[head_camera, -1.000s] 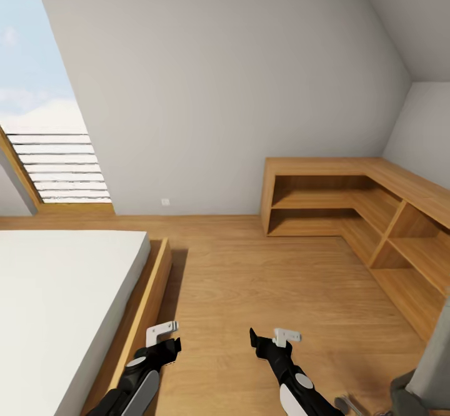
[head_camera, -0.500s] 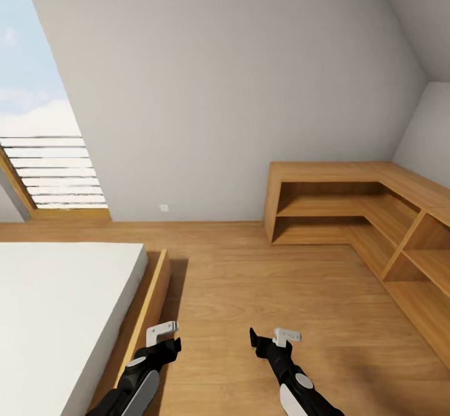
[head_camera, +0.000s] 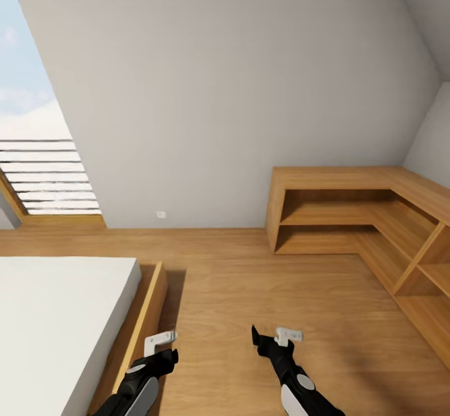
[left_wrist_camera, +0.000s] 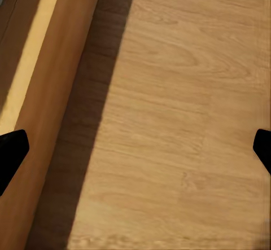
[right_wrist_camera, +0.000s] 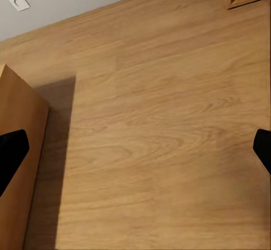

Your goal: In the bedroom, organize the workspace by keeping the computer under the desk, ensuring the monitor is on the desk, placing the keyboard on the desk next to the monitor, placing the mouse on the desk next to the keyboard, moving the folder from the swivel chair onto the desk next to the mouse, stacking the notebook on top of the folder with the pen on top of the notebook, and positioning the swivel chair next to the desk.

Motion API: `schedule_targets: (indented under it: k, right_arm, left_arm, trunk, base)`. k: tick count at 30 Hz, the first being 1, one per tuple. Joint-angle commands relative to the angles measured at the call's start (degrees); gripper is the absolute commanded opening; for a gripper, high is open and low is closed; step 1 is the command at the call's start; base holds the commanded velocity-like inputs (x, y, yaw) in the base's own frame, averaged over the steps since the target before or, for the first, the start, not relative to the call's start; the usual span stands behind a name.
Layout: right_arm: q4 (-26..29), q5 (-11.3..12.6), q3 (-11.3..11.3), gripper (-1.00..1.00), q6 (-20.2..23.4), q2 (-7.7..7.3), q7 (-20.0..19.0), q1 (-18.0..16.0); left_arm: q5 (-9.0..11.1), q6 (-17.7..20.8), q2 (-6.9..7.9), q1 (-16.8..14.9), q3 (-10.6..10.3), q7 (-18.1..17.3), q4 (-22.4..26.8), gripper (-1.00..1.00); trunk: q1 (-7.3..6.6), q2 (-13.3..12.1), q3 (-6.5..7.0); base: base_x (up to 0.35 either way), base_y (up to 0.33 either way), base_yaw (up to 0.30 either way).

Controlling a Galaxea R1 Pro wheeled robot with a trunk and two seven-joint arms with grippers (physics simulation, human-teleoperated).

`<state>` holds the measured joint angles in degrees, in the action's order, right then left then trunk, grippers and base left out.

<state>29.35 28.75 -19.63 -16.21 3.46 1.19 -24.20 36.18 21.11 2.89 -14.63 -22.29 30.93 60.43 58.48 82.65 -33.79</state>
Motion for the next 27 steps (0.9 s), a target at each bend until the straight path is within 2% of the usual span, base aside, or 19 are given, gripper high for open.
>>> schedule_targets:
  k: [1, 7, 10, 12, 13, 14, 15, 16, 18, 19, 21, 22, 23, 27]
  right_arm:
    - [-0.27, 0.60, -0.40, 1.00, -0.93, -0.06, 0.13, -0.06]
    - [-3.05, 0.60, -0.28, 1.00, -4.64, -0.23, 0.22, -0.06]
    - [-3.65, 0.57, -0.27, 1.00, -5.64, -0.92, 0.27, -0.06]
    - [-4.12, 0.58, -0.29, 1.00, -6.06, -1.82, 0.29, -0.06]
    - [-5.85, 0.59, -0.31, 1.00, -6.47, -2.71, 0.30, -0.06]
    - [-10.92, 0.65, -0.24, 1.00, -8.10, -3.41, 0.31, -0.06]
    - [-13.64, 0.66, -0.20, 1.00, -9.77, -3.58, 0.31, -0.06]
    - [-14.91, 0.67, -0.21, 1.00, -10.83, -3.65, 0.31, -0.06]
    - [-19.04, 0.71, -0.27, 1.00, -15.58, -3.76, 0.31, -0.06]
    - [-24.90, 0.84, -0.31, 1.00, -20.14, -3.76, 0.31, -0.05]
    - [-27.27, 0.93, -0.30, 1.00, -21.10, -3.74, 0.31, -0.06]
    - [-29.31, 1.02, -0.25, 1.00, -21.78, -3.83, 0.33, 0.03]
    - [-29.66, 1.03, -0.24, 1.00, -21.93, -3.89, 0.32, 0.09]
    - [-30.12, 1.14, -0.19, 1.00, -22.15, -3.89, 0.31, 0.19]
  left_arm:
    - [0.33, 0.06, 0.04, -0.06, -0.25, 0.49, -0.70, 1.00]
    - [0.09, -0.92, -0.13, -0.05, -0.36, 0.48, -2.97, 1.00]
    - [0.21, -3.80, -0.17, -0.05, -0.55, 0.46, -4.95, 1.00]
    - [0.18, -7.20, -0.39, -0.06, -1.27, 0.41, -8.57, 1.00]
    - [0.17, -11.08, -1.03, -0.06, -2.71, 0.38, -12.87, 1.00]
    - [0.19, -15.71, -1.90, -0.06, -5.19, 0.35, -18.71, 1.00]
    - [0.16, -17.64, -2.16, -0.05, -6.25, 0.32, -21.42, 1.00]
    - [0.15, -18.58, -2.27, -0.05, -6.71, 0.31, -22.64, 1.00]
    - [0.30, -22.44, -2.66, -0.05, -8.36, 0.29, -26.69, 1.00]
    - [0.37, -29.14, -3.97, -0.05, -10.00, 0.22, -35.10, 1.00]
    - [0.36, -32.34, -4.92, -0.05, -10.34, -0.61, -40.22, 1.00]
    - [0.31, -34.93, -5.68, -0.05, -10.53, -6.05, -45.46, 1.00]
    - [0.31, -35.39, -5.79, -0.05, -10.52, -9.20, -46.52, 1.00]
    - [0.24, -36.10, -5.96, -0.05, -10.50, -17.48, -49.00, 1.00]
  trunk:
    - [0.03, 0.03, -0.05]
    - [0.03, 0.03, -0.05]
    - [0.03, 0.03, -0.05]
    - [0.03, 0.03, -0.05]
    - [0.03, 0.03, -0.05]
    - [0.03, 0.03, -0.05]
    - [0.03, 0.03, -0.05]
    - [0.03, 0.03, -0.05]
    - [0.03, 0.03, -0.05]
    - [0.03, 0.03, -0.05]
    - [0.03, 0.03, -0.05]
    - [0.03, 0.03, -0.05]
    - [0.03, 0.03, -0.05]
    - [0.03, 0.03, -0.04]
  base:
    - [0.323, 0.000, 0.000]
    - [0.324, 0.000, 0.000]
    - [0.328, 0.000, 0.000]
    - [0.329, 0.000, 0.000]
    - [0.330, 0.000, 0.000]
    - [0.330, 0.000, 0.000]
    - [0.330, 0.000, 0.000]
    - [0.330, 0.000, 0.000]
    - [0.331, 0.000, 0.000]
    - [0.331, 0.000, 0.000]
    - [0.331, 0.000, 0.000]
    - [0.331, 0.000, 0.000]
    - [0.331, 0.000, -0.009]
    - [0.331, 0.000, -0.121]
